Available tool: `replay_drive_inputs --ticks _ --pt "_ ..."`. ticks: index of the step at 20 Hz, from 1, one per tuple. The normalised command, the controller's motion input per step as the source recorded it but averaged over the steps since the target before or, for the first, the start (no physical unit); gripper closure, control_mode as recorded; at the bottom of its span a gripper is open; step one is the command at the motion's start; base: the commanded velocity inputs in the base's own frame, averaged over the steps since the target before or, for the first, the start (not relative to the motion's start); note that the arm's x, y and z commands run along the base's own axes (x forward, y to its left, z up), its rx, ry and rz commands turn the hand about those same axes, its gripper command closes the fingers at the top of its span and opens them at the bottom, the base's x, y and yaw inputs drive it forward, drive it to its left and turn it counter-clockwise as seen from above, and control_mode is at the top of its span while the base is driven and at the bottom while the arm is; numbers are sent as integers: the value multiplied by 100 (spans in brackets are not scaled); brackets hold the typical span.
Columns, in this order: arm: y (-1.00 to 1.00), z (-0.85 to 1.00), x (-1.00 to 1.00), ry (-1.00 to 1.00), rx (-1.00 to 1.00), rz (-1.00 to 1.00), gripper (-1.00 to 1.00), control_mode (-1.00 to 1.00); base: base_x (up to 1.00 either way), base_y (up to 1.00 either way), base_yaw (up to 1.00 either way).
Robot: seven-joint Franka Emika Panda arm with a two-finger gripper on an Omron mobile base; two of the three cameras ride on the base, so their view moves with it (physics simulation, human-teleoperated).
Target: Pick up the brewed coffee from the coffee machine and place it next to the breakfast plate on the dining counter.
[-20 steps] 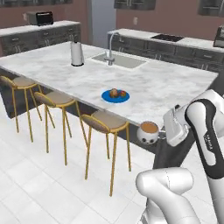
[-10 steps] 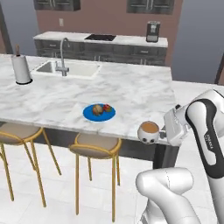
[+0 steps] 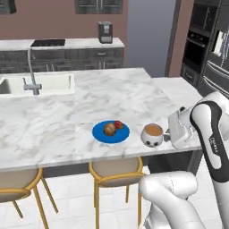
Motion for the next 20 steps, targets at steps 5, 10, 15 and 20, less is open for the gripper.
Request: replay_drive_inputs --ticks 5,10,15,20 --pt "0 0 0 0 0 0 100 100 81 61 -58" --pt "0 -4 37 -6 -6 -26 100 -100 32 11 -20" --pt "-4 -10 61 -1 -8 -37 100 -100 0 0 0" --pt "-21 -14 58 0 -3 -21 100 -100 0 0 0"
